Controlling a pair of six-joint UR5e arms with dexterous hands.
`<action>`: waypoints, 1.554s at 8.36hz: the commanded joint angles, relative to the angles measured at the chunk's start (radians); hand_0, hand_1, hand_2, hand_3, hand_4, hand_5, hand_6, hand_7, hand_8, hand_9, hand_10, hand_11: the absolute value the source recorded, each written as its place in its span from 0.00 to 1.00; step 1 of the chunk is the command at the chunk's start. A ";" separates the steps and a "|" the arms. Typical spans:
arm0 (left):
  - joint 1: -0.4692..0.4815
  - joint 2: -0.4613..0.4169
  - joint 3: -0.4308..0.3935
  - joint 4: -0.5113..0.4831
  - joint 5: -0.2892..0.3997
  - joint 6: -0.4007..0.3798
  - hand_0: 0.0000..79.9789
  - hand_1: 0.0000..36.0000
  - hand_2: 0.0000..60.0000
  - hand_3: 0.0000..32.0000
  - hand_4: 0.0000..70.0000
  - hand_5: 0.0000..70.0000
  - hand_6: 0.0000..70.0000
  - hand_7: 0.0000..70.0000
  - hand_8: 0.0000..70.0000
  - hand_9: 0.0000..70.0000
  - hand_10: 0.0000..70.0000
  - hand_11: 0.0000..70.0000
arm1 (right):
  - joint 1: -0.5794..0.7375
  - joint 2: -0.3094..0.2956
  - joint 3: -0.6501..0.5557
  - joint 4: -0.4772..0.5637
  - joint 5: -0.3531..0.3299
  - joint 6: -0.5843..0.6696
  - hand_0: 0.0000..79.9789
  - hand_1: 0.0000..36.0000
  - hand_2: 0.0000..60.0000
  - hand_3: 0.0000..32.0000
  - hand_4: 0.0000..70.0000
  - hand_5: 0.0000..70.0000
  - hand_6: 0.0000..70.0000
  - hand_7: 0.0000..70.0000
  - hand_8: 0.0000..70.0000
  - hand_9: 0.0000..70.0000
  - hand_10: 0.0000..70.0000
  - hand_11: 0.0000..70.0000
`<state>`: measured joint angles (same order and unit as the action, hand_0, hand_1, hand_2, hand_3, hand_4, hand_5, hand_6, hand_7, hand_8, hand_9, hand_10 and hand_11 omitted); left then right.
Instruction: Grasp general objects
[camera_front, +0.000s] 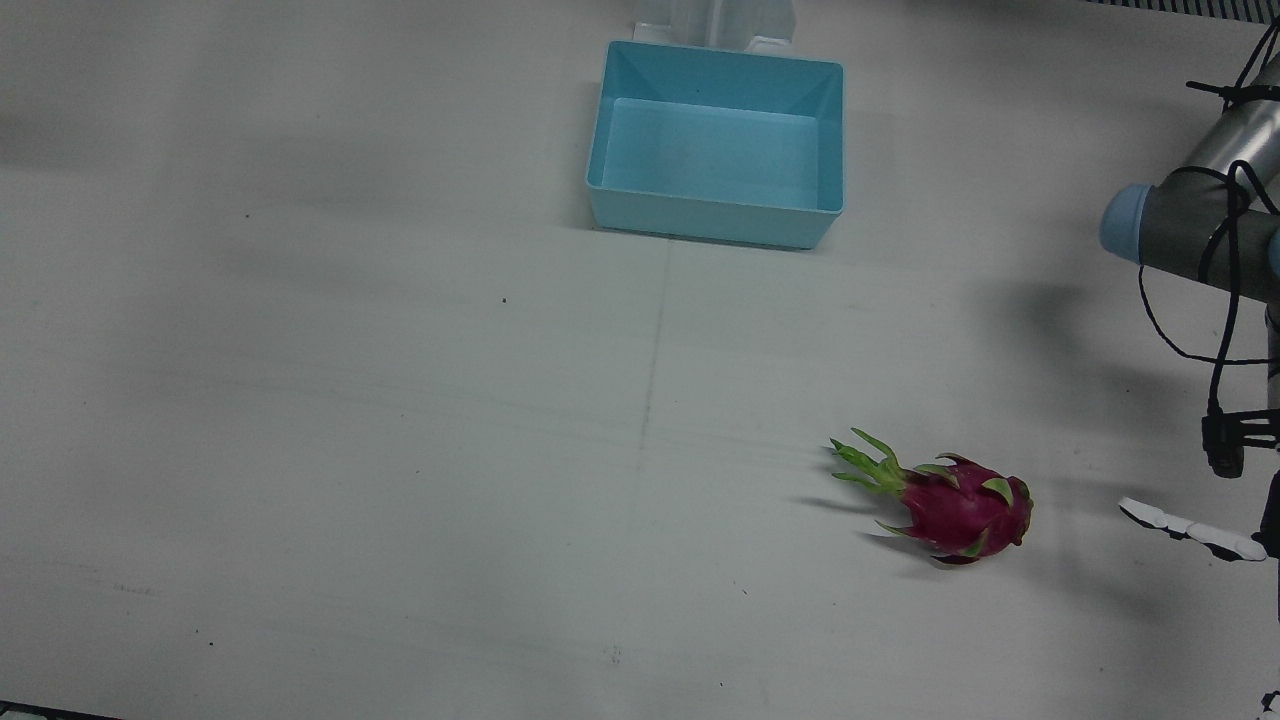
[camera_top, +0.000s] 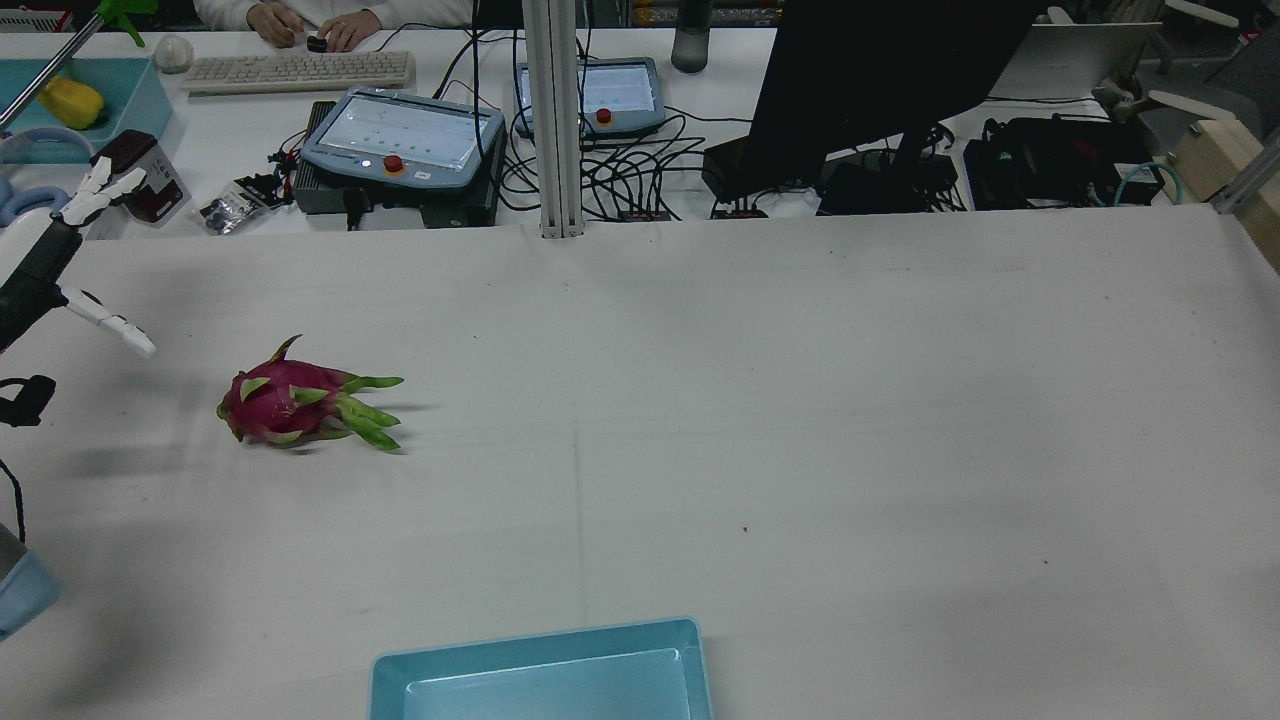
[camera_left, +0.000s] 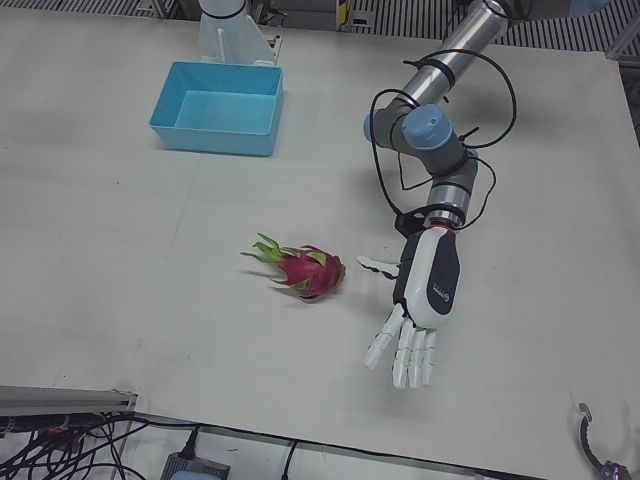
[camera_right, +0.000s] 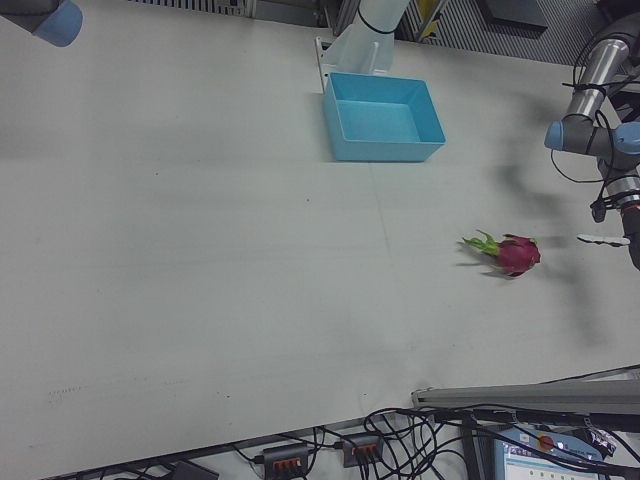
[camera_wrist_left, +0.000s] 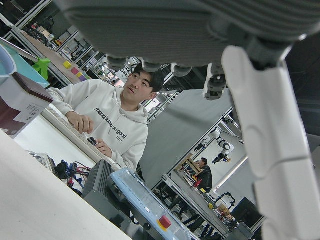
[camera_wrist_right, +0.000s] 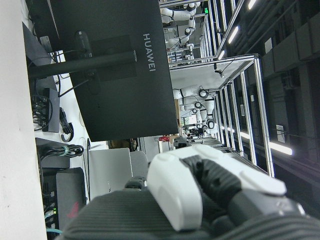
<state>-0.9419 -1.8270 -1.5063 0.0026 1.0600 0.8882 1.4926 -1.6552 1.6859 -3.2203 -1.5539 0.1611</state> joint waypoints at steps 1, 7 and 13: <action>0.000 0.002 0.000 -0.003 0.000 0.000 0.60 0.42 0.22 0.34 0.08 0.00 0.01 0.00 0.00 0.00 0.02 0.05 | -0.002 0.000 0.000 0.000 0.000 0.000 0.00 0.00 0.00 0.00 0.00 0.00 0.00 0.00 0.00 0.00 0.00 0.00; -0.003 0.002 -0.134 0.071 0.050 -0.006 0.60 0.42 0.22 0.32 0.09 0.00 0.02 0.00 0.00 0.00 0.02 0.05 | 0.000 0.000 0.003 -0.001 -0.002 0.000 0.00 0.00 0.00 0.00 0.00 0.00 0.00 0.00 0.00 0.00 0.00 0.00; 0.113 -0.229 -0.477 0.787 0.212 0.558 0.67 0.47 0.00 1.00 0.01 0.00 0.00 0.00 0.00 0.00 0.00 0.00 | 0.000 0.002 0.002 -0.001 -0.002 0.000 0.00 0.00 0.00 0.00 0.00 0.00 0.00 0.00 0.00 0.00 0.00 0.00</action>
<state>-0.9203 -1.9861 -1.9727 0.6920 1.2786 1.2235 1.4923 -1.6538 1.6889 -3.2214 -1.5548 0.1611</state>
